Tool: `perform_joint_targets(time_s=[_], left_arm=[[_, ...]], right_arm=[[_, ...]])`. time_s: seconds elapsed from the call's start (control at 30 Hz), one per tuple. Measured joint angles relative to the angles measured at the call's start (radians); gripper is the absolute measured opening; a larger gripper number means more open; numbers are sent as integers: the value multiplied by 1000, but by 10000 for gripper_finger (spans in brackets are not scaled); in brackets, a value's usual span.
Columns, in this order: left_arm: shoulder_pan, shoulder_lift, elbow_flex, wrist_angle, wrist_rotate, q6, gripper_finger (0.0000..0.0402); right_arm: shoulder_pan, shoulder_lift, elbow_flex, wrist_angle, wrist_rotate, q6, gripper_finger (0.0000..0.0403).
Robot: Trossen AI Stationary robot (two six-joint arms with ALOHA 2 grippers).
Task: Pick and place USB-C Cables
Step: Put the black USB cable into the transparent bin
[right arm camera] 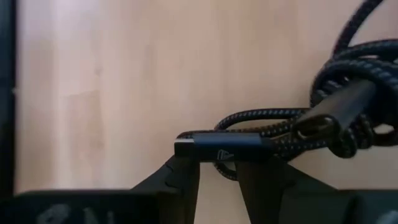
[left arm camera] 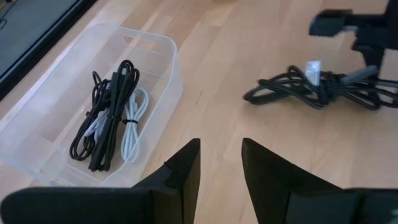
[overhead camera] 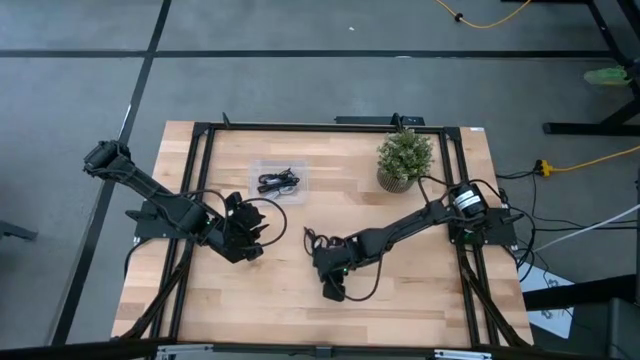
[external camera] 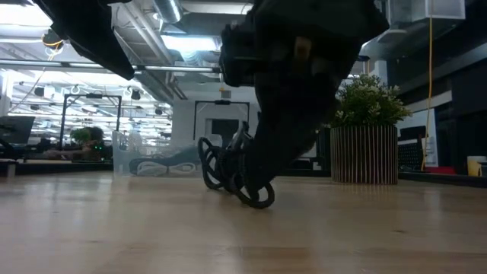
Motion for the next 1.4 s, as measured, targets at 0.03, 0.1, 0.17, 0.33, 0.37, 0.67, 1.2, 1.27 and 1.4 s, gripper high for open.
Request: perform_joint_targets(time_s=[0.03, 0.1, 0.17, 0.33, 0.37, 0.67, 1.2, 1.27, 1.4], left_arm=[[0, 0, 0, 0, 0, 0, 111], [0, 0, 0, 0, 0, 0, 111], [0, 0, 0, 0, 0, 0, 111], [0, 0, 0, 0, 0, 0, 111], [0, 0, 0, 0, 0, 0, 111], [1, 0, 0, 1, 0, 0, 111], [1, 0, 0, 2, 0, 0, 111], [1, 0, 0, 2, 0, 0, 111], [1, 0, 0, 2, 0, 0, 111]], right_arm=[[-3, 0, 0, -9, 13, -2, 106], [-10, 0, 0, -19, 33, -6, 106], [-20, 0, 0, -28, 34, -9, 106], [-43, -16, 0, -84, 33, -33, 106], [-47, -22, 0, -104, 33, -33, 106], [-67, -35, 80, -418, 126, -38, 106], [-32, -35, 237, -639, 637, 139, 106], [-42, -35, 210, -638, 628, 183, 106], [-74, -35, 152, -626, 585, 242, 106]])
